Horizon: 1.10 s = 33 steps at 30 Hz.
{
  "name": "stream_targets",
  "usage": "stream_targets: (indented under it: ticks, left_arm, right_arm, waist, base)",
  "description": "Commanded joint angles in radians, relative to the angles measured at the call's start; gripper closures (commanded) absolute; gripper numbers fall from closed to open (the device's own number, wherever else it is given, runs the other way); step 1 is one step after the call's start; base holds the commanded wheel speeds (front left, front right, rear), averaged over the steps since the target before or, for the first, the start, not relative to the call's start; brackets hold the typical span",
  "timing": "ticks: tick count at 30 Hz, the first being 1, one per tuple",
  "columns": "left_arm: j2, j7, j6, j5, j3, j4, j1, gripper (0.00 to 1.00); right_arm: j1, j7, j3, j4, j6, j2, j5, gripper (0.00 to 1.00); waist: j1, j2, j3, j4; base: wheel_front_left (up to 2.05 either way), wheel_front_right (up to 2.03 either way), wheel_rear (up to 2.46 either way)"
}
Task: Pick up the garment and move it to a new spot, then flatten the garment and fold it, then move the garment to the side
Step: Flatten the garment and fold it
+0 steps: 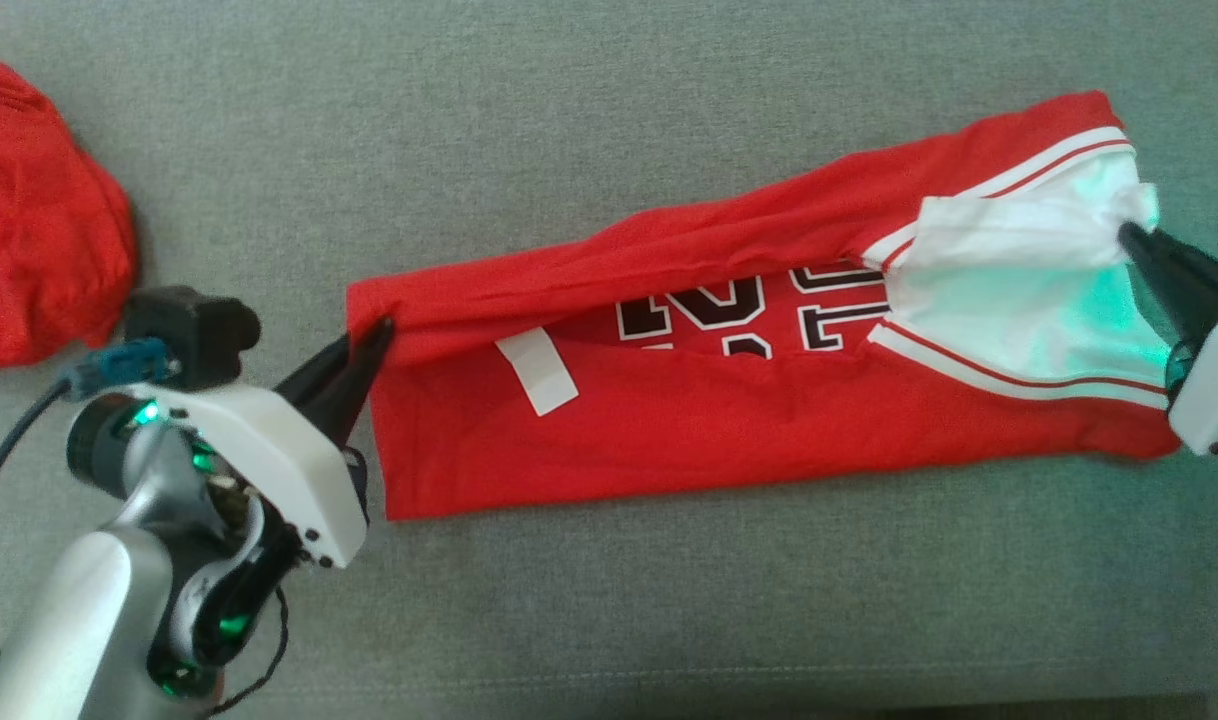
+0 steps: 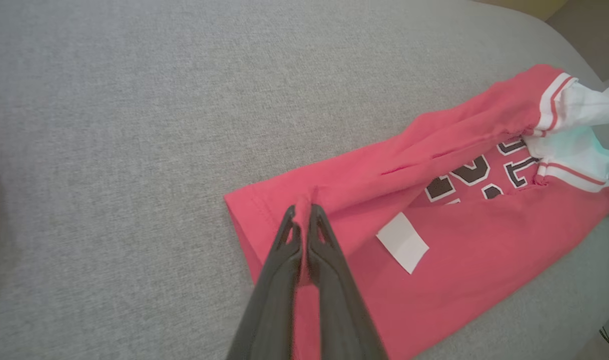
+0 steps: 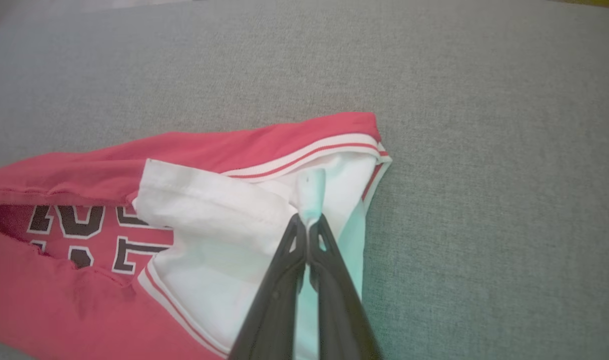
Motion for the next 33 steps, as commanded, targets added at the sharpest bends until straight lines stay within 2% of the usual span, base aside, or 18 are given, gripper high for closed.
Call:
stream_targets:
  ticks: [1, 4, 5, 6, 7, 8, 11, 13, 15, 20, 24, 29, 33]
  left_arm:
    - [0.035, 0.005, 0.006, 0.010, 0.037, -0.041, -0.016, 1.00]
    - [0.041, 0.020, 0.012, 0.021, 0.024, -0.035, -0.005, 1.00]
    - [0.043, 0.022, 0.015, 0.027, 0.019, -0.029, -0.001, 0.96]
    - [0.045, 0.024, 0.013, 0.032, 0.012, -0.023, 0.004, 0.73]
    - [0.049, 0.025, 0.010, 0.039, 0.003, -0.017, 0.011, 0.50]
    - [0.054, 0.024, 0.008, 0.045, -0.004, -0.010, 0.019, 0.00]
    - [0.067, 0.024, 0.001, 0.056, -0.021, 0.010, 0.049, 0.00]
    - [0.068, 0.008, 0.019, 0.061, -0.008, 0.016, 0.069, 0.00]
    - [0.071, -0.036, 0.043, 0.088, 0.011, 0.013, 0.084, 0.00]
    - [0.005, -0.246, 0.125, 0.132, 0.081, -0.019, 0.116, 0.00]
    - [-0.056, -0.423, 0.165, 0.186, 0.091, -0.001, 0.125, 0.00]
    - [-0.156, -0.626, 0.187, 0.235, 0.045, 0.110, 0.119, 0.00]
    - [-0.198, -0.684, 0.181, 0.241, 0.018, 0.166, 0.117, 0.00]
  right_arm:
    - [0.009, 0.013, 0.018, -0.045, 0.008, -0.034, -0.008, 1.00]
    - [0.025, 0.040, 0.045, -0.039, 0.008, -0.055, -0.019, 1.00]
    - [0.029, 0.041, 0.053, -0.037, 0.008, -0.063, -0.027, 0.59]
    - [0.035, 0.044, 0.061, -0.034, 0.008, -0.071, -0.031, 0.09]
    - [0.042, 0.049, 0.071, -0.032, 0.008, -0.082, -0.032, 0.00]
    - [0.050, 0.054, 0.076, -0.028, 0.008, -0.092, -0.030, 0.00]
    - [0.075, 0.068, 0.084, -0.017, 0.008, -0.139, -0.032, 0.00]
    - [0.088, 0.061, 0.072, -0.010, 0.008, -0.161, -0.037, 0.00]
    - [0.088, 0.052, 0.050, -0.003, 0.008, -0.154, -0.033, 0.00]
    - [0.056, 0.057, -0.027, 0.031, 0.008, -0.087, -0.052, 0.00]
    - [-0.019, 0.060, -0.079, 0.095, 0.008, 0.010, -0.108, 0.00]
    - [-0.132, 0.074, -0.110, 0.249, 0.008, 0.140, -0.193, 0.00]
    - [-0.147, 0.088, -0.098, 0.317, 0.008, 0.145, -0.238, 0.00]
  waist:
    - [0.0000, 0.0000, -0.003, -0.002]
    - [0.0000, 0.0000, -0.009, -0.005]
    - [0.0000, 0.0000, -0.012, -0.005]
    - [0.0000, 0.0000, -0.017, -0.005]
    - [0.0000, 0.0000, -0.023, -0.006]
    - [0.0000, 0.0000, -0.030, -0.006]
    - [0.0000, 0.0000, -0.059, -0.006]
    - [0.0000, 0.0000, -0.080, -0.006]
    - [0.0000, 0.0000, -0.094, -0.010]
    - [0.0000, 0.0000, -0.102, -0.012]
    - [0.0000, 0.0000, -0.077, -0.001]
    - [0.0000, 0.0000, -0.047, 0.033]
    - [0.0000, 0.0000, -0.044, 0.054]
  base:
    - [0.00, 0.00, 0.00]
    - [0.00, 0.00, 0.00]
    - [0.00, 0.00, 0.00]
    - [0.00, 0.00, 0.00]
    - [0.00, 0.00, 0.00]
    - [0.00, 0.00, 0.00]
    - [0.00, 0.00, 0.00]
    - [0.00, 0.00, 0.00]
    - [0.00, 0.00, 0.00]
    - [0.00, 0.00, 0.00]
    - [0.00, 0.00, 0.00]
    - [0.00, 0.00, 0.00]
    - [0.00, 0.00, 0.00]
